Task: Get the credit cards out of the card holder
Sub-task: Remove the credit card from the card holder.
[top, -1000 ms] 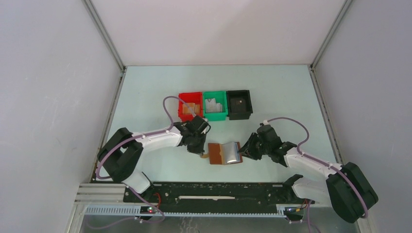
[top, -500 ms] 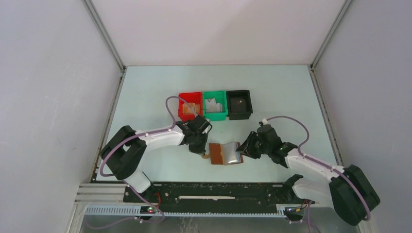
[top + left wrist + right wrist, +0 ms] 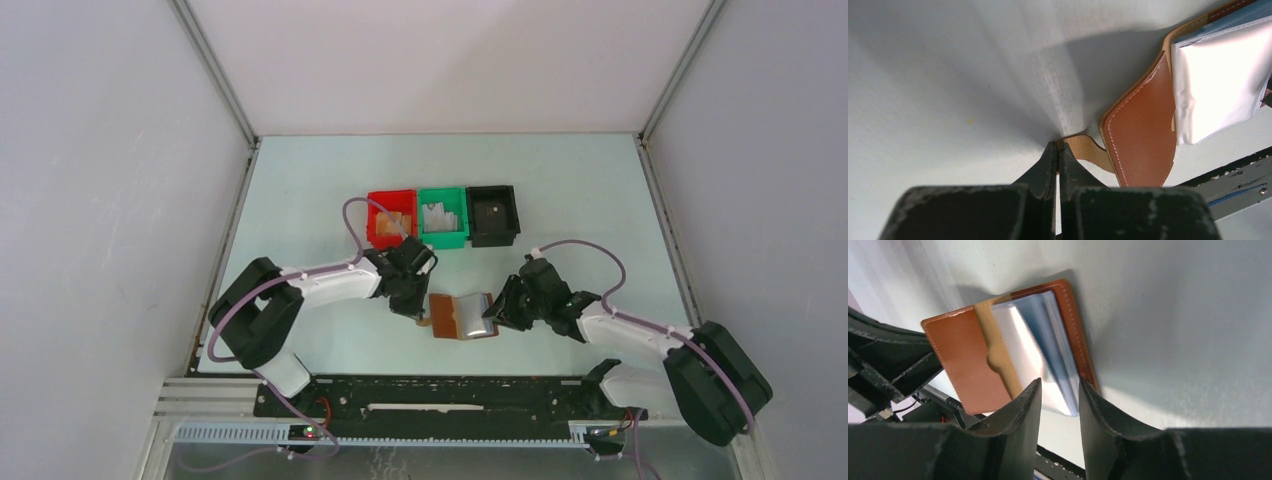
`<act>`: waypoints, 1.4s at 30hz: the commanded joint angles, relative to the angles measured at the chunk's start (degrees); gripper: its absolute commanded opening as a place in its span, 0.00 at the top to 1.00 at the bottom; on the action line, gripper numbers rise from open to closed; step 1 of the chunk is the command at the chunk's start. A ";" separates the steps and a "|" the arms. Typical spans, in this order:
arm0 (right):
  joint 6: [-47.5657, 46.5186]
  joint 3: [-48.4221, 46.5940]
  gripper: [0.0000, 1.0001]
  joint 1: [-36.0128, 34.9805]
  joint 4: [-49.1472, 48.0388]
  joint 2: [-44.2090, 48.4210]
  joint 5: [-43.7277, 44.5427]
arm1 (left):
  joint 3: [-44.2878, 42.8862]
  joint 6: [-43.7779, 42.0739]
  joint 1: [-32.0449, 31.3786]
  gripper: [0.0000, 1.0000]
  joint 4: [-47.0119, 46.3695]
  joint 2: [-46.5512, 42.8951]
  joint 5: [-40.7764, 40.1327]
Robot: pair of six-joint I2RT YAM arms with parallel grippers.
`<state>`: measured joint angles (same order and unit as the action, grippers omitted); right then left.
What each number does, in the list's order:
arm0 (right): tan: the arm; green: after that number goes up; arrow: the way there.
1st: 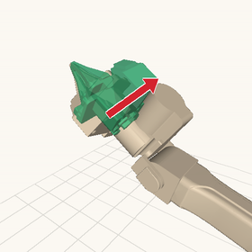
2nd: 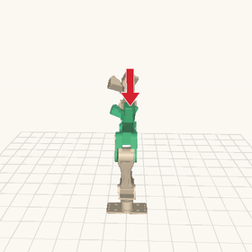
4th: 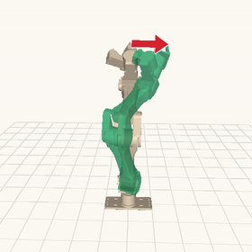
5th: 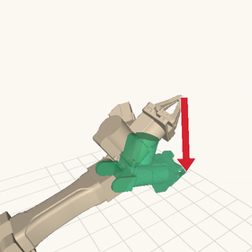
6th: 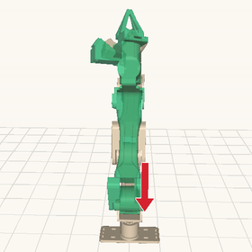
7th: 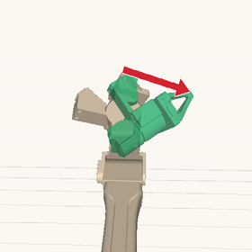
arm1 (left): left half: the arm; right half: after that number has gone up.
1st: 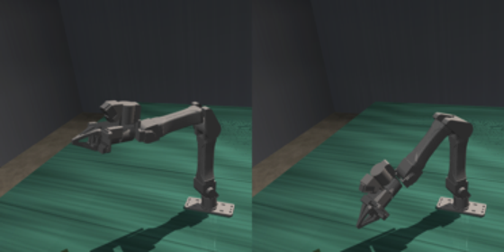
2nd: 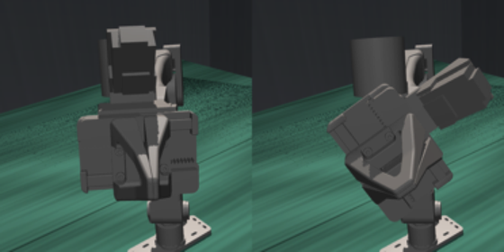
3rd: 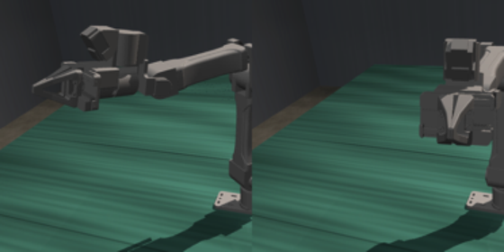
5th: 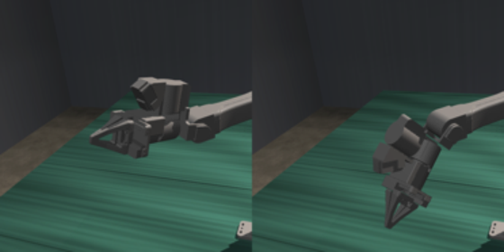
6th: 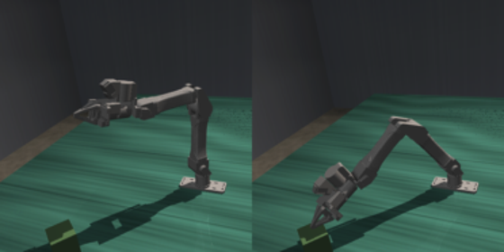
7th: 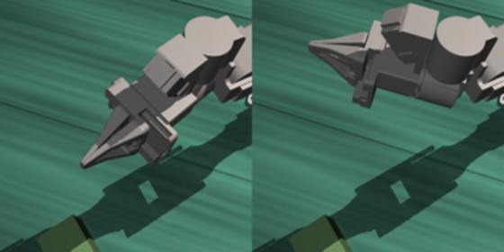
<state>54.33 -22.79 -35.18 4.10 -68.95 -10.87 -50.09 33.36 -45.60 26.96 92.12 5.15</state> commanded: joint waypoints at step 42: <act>3.69 -3.80 0.49 -5.22 -12.64 -5.73 -6.81 | -5.62 -3.19 -0.56 1.00 2.95 0.71 -1.90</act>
<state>55.29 -25.91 -39.75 -1.76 -73.56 -13.61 -52.31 31.70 -45.76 29.56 93.17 4.14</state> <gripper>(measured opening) 0.507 0.010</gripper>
